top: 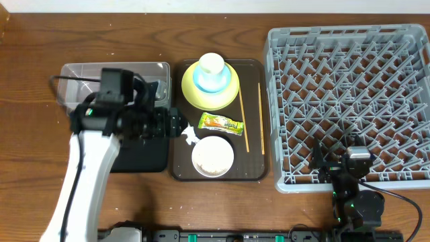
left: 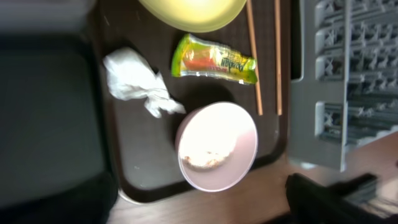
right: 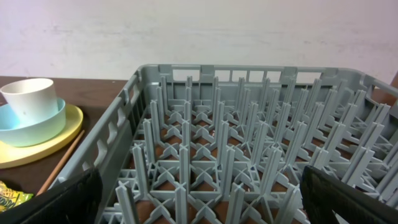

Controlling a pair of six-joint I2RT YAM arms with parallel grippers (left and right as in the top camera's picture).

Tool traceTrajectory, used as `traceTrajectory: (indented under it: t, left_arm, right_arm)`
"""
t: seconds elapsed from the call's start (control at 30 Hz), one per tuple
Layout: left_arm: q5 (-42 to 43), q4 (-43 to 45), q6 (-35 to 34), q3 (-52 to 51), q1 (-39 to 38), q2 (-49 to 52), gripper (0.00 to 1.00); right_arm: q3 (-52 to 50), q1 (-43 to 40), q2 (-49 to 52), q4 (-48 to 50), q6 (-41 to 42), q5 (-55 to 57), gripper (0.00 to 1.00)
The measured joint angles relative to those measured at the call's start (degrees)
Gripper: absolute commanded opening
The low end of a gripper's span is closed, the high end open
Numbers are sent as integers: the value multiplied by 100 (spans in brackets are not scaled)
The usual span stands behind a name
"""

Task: Sort waste into correct bins and load items into the dishwasher rack
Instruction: 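Move the left gripper over the white tissue and grasp it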

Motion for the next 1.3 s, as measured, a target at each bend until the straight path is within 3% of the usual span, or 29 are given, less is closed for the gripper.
traceTrajectory:
  t: [0.1, 0.2, 0.23, 0.27, 0.53, 0.57, 0.63, 0.73, 1.07, 1.17, 1.3]
  left_arm:
    - [94, -20, -96, 0, -57, 516, 37]
    - [-66, -17, -365, -2, -278, 881, 19]
    - [-221, -7, -501, -2, -398, 966, 8]
    - [-389, 2, -660, -2, -522, 1023, 6]
    - [-2966, 98, -2334, -2, -2243, 1095, 8]
    - [-3309, 142, -2529, -2, -2441, 1095, 13]
    - [-4024, 308, -2970, -2, -2822, 1095, 34]
    - [-4769, 693, -3635, -15, -3126, 1095, 50]
    - [-5442, 1064, -4870, -72, -3150, 1097, 50]
    - [-5495, 1126, -5305, -157, -3147, 1110, 41]
    - [-5512, 1239, -5794, -297, -3147, 1272, 40]
  right_arm:
    - [0, 0, 0, 0, 0, 0, 99]
    - [0, 0, 2, 0, 0, 0, 99]
    - [0, 0, 0, 0, 0, 0, 99]
    - [0, 0, 0, 2, 0, 0, 99]
    - [0, 0, 0, 0, 0, -2, 99]
    - [0, 0, 0, 0, 0, -2, 99]
    - [0, 0, 0, -2, 0, -2, 99]
    - [0, 0, 0, 0, 0, -2, 99]
    - [0, 0, 0, 0, 0, -2, 99]
    - [0, 0, 0, 0, 0, -2, 99]
    - [0, 0, 0, 0, 0, -2, 99]
